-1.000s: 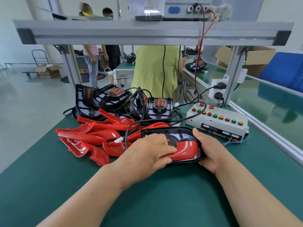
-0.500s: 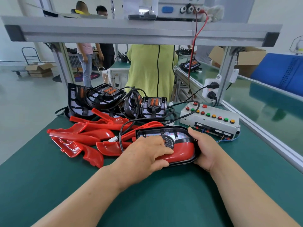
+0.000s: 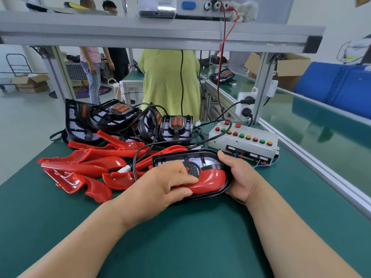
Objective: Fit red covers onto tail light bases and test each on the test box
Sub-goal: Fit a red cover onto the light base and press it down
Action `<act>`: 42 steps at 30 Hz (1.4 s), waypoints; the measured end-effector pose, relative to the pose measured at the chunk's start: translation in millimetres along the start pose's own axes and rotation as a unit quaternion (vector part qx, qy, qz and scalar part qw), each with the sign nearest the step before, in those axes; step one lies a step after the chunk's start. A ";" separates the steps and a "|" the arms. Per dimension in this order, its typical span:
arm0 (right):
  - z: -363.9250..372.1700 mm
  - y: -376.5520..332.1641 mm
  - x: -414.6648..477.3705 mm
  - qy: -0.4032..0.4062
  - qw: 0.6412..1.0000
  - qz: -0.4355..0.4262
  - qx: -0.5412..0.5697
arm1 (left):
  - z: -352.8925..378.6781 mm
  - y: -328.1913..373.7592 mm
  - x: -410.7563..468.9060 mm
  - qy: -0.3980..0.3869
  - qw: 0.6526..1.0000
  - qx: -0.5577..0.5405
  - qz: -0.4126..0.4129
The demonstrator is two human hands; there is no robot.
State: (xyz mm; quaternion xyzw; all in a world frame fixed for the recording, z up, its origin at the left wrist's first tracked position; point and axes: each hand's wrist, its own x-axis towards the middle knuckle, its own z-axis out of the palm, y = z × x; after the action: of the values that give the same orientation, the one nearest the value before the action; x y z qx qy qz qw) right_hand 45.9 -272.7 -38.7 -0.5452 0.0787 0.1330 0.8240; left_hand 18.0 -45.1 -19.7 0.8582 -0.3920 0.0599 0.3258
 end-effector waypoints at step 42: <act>-10.2 3.8 -0.1 -0.135 0.989 -0.033 -0.040 | 14.7 8.8 1.6 0.041 0.998 0.031 0.040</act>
State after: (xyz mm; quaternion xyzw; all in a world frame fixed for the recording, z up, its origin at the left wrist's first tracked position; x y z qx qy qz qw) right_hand 44.8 -280.6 -46.0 -0.5568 -0.0572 0.1811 0.8087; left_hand 10.7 -59.2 -26.1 0.8482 -0.4104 0.1200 0.3126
